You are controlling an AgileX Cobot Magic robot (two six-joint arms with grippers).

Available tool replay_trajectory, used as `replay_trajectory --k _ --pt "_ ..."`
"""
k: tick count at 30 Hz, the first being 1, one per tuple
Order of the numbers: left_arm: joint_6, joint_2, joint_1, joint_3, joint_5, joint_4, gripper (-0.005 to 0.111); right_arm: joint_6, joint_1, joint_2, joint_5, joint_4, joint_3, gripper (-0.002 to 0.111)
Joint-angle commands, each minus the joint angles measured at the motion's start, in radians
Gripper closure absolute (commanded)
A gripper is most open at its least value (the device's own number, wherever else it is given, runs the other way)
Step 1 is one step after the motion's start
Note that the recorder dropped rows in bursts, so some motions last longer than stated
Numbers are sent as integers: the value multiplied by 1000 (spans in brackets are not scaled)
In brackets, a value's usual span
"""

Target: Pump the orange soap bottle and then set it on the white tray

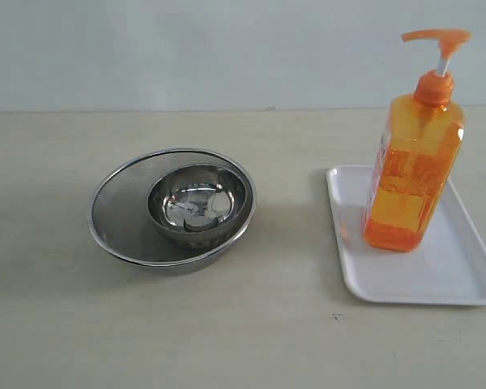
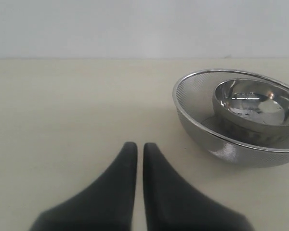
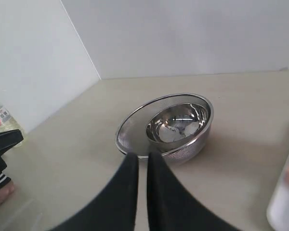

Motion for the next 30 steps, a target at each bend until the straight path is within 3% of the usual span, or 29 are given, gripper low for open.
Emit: replay_trajectory --k 1,7,30 --pt "-4 -4 52 4 6 12 102 -2 -1 -6 -2 -3 1 106" --pt "-4 -4 99 4 16 12 102 -2 -1 -6 -2 -3 1 106" --pt "-4 -4 97 4 29 7 102 2 -1 -6 -2 -3 1 106"
